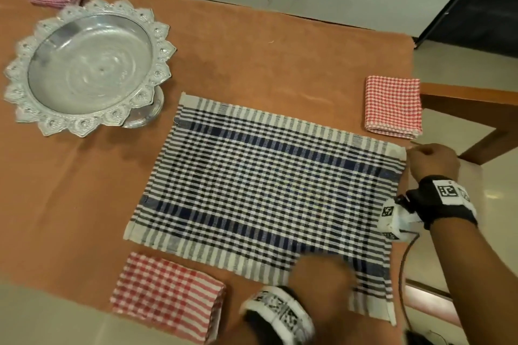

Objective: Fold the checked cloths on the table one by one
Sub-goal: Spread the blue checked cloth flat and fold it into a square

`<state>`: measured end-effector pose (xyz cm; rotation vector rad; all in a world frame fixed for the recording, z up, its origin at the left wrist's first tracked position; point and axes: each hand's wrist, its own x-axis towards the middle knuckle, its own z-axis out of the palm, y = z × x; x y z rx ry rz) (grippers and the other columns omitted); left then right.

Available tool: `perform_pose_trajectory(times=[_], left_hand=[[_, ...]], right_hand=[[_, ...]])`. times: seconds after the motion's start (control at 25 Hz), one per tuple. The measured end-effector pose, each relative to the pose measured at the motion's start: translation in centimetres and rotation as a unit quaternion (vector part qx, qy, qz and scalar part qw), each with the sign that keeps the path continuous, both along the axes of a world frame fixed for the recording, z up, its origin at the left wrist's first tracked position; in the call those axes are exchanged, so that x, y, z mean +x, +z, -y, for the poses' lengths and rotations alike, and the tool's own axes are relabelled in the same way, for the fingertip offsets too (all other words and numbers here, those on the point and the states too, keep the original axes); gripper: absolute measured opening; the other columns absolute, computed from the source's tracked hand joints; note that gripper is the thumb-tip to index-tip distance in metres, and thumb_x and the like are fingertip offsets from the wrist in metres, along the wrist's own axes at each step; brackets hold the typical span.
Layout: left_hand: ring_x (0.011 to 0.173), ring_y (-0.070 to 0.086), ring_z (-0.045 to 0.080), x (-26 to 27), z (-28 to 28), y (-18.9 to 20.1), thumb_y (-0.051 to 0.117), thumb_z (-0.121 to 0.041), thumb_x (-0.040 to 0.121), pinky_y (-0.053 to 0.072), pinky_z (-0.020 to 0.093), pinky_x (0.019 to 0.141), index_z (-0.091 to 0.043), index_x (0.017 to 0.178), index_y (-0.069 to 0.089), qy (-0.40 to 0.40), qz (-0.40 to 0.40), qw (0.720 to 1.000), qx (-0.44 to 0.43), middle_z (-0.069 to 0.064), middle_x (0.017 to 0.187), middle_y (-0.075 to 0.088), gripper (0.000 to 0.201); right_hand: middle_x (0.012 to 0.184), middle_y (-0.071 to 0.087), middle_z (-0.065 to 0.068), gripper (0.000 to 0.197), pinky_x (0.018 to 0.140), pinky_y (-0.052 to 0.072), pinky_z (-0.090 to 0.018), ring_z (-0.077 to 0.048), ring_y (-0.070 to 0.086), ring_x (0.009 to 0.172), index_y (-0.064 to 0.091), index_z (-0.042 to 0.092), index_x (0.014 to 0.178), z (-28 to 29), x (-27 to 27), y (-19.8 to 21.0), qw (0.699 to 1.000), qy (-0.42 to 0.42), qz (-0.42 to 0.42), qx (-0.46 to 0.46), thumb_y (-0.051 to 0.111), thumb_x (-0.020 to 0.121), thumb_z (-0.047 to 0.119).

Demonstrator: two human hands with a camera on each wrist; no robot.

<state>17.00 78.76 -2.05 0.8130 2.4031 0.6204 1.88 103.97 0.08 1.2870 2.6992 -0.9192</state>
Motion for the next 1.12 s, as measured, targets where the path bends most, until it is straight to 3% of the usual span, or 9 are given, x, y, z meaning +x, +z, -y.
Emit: perform_pose_trajectory(times=[0.08,0.2,0.28,0.32,0.44,0.6,0.68,0.88,1.12], left_hand=[[0.07,0.062,0.012,-4.5,4.0,1.9,0.059,-0.025,0.089,0.051,0.025,0.06,-0.024,0.089,0.071,0.139,-0.014,0.99,0.022,-0.007,0.083,0.067,0.012],[0.112,0.056,0.021,-13.4,9.4,1.4,0.041,-0.032,0.1,0.045,0.035,0.095,-0.015,0.123,0.058,0.22,-0.112,0.969,0.027,0.004,0.123,0.061,0.033],[0.136,0.036,0.031,-18.7,10.7,-0.7,0.038,-0.034,0.1,0.031,0.047,0.111,-0.012,0.141,0.042,0.216,-0.143,0.965,-0.031,0.011,0.148,0.04,0.046],[0.143,0.023,0.034,-20.5,10.8,-1.5,0.037,-0.035,0.1,0.023,0.05,0.115,-0.013,0.147,0.031,0.19,-0.115,0.972,-0.08,0.012,0.155,0.027,0.052],[0.147,-0.004,0.032,-23.3,11.5,-4.0,0.035,-0.036,0.099,0.004,0.05,0.119,-0.016,0.154,0.002,0.113,-0.057,0.973,-0.192,0.009,0.161,-0.004,0.067],[0.145,-0.022,0.027,-23.8,14.2,-6.4,0.007,-0.053,0.098,-0.016,0.047,0.115,-0.033,0.149,-0.017,0.1,-0.057,0.975,-0.189,-0.005,0.153,-0.03,0.059],[0.145,-0.021,0.026,-24.6,15.9,-6.7,0.003,-0.056,0.096,-0.016,0.046,0.115,-0.036,0.149,-0.016,0.163,-0.063,0.969,-0.177,-0.006,0.155,-0.027,0.06],[0.147,-0.006,0.033,-26.0,19.1,-7.4,0.018,-0.054,0.098,-0.002,0.051,0.117,-0.027,0.154,0.004,0.284,-0.095,0.936,-0.186,0.002,0.162,-0.004,0.063],[0.146,-0.012,0.033,-26.5,19.0,-6.5,0.014,-0.054,0.098,-0.006,0.051,0.117,-0.025,0.153,-0.004,0.288,-0.053,0.936,-0.197,0.005,0.16,-0.014,0.065]], right_hand=[[0.109,0.067,-0.019,0.024,0.085,0.041,-0.032,-0.035,0.06,0.1,0.069,0.006,0.105,3.0,0.1,0.7,0.996,0.045,-0.065,0.027,0.055,0.091,0.02],[0.13,0.057,-0.008,0.034,0.094,0.038,-0.03,-0.024,0.054,0.115,0.057,0.013,0.126,11.2,-1.2,0.2,0.982,0.158,-0.093,-0.042,0.051,0.097,0.027],[0.146,0.042,-0.006,0.044,0.108,0.034,-0.036,-0.025,0.042,0.131,0.045,0.015,0.139,17.7,-3.3,-1.4,0.957,0.277,-0.069,-0.042,0.044,0.1,0.034],[0.153,0.033,-0.007,0.048,0.113,0.027,-0.042,-0.026,0.032,0.139,0.037,0.016,0.144,20.7,-4.4,-2.4,0.942,0.332,-0.039,-0.028,0.04,0.1,0.036],[0.162,0.006,-0.001,0.054,0.119,0.002,-0.049,-0.026,0.002,0.148,0.016,0.022,0.152,25.5,-6.1,-5.7,0.914,0.397,0.084,0.005,0.027,0.102,0.04],[0.159,-0.016,0.005,0.068,0.114,-0.018,-0.049,-0.024,-0.019,0.146,-0.006,0.03,0.152,22.3,-5.0,-7.8,0.903,0.404,0.138,0.045,0.017,0.097,0.061],[0.158,-0.02,0.005,0.069,0.114,-0.019,-0.047,-0.024,-0.021,0.145,-0.011,0.03,0.151,18.0,-3.8,-7.9,0.915,0.367,0.156,0.059,0.017,0.096,0.062],[0.16,-0.016,0.003,0.079,0.118,-0.009,-0.045,-0.025,-0.013,0.147,-0.007,0.027,0.152,6.6,0.8,-7.2,0.954,0.214,0.195,0.071,0.013,0.086,0.067],[0.161,-0.009,-0.004,0.071,0.119,-0.003,-0.044,-0.026,-0.005,0.148,0.001,0.021,0.154,6.2,1.0,-6.0,0.961,0.195,0.17,0.094,0.031,0.098,0.053]])
